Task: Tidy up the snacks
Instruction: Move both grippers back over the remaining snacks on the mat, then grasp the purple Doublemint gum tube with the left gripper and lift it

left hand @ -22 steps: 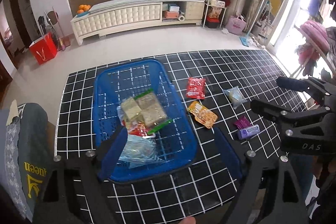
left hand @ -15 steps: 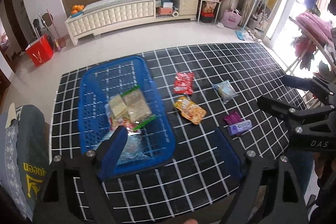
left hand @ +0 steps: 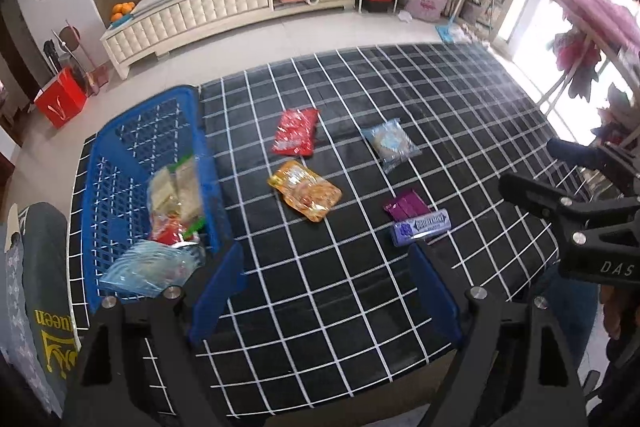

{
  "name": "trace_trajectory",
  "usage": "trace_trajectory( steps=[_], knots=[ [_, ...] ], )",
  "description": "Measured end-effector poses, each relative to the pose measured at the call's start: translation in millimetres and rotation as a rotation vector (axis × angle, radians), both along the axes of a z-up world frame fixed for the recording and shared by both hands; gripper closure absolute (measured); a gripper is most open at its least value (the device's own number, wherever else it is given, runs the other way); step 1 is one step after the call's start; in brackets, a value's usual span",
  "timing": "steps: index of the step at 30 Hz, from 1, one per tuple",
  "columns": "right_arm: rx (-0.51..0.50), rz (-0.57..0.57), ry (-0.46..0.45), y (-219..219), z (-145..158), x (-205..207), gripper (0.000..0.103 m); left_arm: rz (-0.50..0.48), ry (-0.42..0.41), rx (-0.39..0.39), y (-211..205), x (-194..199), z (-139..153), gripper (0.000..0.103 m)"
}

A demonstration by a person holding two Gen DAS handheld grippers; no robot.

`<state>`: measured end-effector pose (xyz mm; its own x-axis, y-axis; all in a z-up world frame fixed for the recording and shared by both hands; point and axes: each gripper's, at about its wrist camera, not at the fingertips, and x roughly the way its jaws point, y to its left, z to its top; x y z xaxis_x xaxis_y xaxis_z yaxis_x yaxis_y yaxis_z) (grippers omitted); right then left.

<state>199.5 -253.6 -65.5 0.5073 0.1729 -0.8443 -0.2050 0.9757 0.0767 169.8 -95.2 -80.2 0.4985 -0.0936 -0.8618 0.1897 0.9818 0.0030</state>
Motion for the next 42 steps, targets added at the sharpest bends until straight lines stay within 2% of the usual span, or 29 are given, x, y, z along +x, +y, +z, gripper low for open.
trace_trajectory(
  steps=[3, 10, 16, 22, 30, 36, 38, 40, 42],
  knots=[
    [0.005, -0.016, 0.023, -14.8, -12.6, 3.0, 0.009, -0.012, 0.019, 0.041, -17.7, 4.7, -13.6, 0.019],
    [-0.001, -0.026, 0.068, -40.6, -41.2, 4.4, 0.009, -0.037, 0.06, 0.041, -44.9, 18.7, -41.4, 0.019],
    [0.018, -0.039, 0.111, -55.9, -67.5, 2.3, 0.009, -0.15, 0.077, 0.061, -73.8, 24.6, -61.5, 0.019],
    [-0.04, -0.031, 0.143, -52.9, -95.1, -1.9, 0.009, -0.256, 0.085, 0.039, -92.9, 32.4, -86.5, 0.019],
    [0.005, -0.14, 0.148, -69.5, -112.1, -1.8, 0.009, -0.325, 0.09, 0.056, -105.6, 53.6, -116.4, 0.019],
    [0.032, -0.189, 0.18, -81.2, -123.4, -0.3, 0.009, -0.473, 0.072, 0.109, -121.5, 62.4, -130.6, 0.019],
    [0.033, -0.201, 0.187, -84.9, -126.7, 0.4, 0.009, -0.51, 0.083, 0.103, -126.8, 65.7, -134.5, 0.026],
    [0.038, -0.212, 0.191, -88.3, -128.3, 0.9, 0.009, -0.531, 0.109, 0.105, -130.5, 69.9, -139.9, 0.037],
    [0.043, -0.222, 0.194, -92.0, -129.4, 1.2, 0.009, -0.557, 0.134, 0.115, -134.0, 72.3, -146.8, 0.041]
  ],
)
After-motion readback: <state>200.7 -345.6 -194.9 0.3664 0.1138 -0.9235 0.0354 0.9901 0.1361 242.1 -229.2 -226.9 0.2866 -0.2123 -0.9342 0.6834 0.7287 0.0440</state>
